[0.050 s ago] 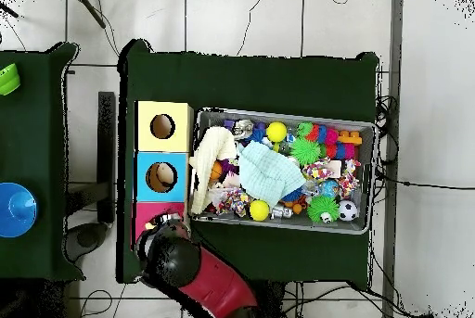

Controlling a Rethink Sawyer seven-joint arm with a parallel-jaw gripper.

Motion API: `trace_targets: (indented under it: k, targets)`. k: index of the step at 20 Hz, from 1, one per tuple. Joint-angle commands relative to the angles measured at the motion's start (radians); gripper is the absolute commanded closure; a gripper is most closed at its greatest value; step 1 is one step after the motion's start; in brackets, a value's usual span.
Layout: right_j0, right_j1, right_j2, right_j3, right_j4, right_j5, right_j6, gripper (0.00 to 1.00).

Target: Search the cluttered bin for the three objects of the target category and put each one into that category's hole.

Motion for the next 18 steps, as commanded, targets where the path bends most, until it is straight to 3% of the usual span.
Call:
trace_targets:
  k: [1,4,8,18]
  targets:
    - [-0.048,0.055,0.139,0.042,0.047,-0.063,0.277,0.0]
    - [0.016,0.067,0.05,0.016,0.055,0.077,0.229,0.0]
    - [0.035,0.074,0.017,-0.002,0.04,0.143,0.219,0.0]
    - [0.05,0.07,0.0,-0.008,0.044,0.175,0.223,0.0]
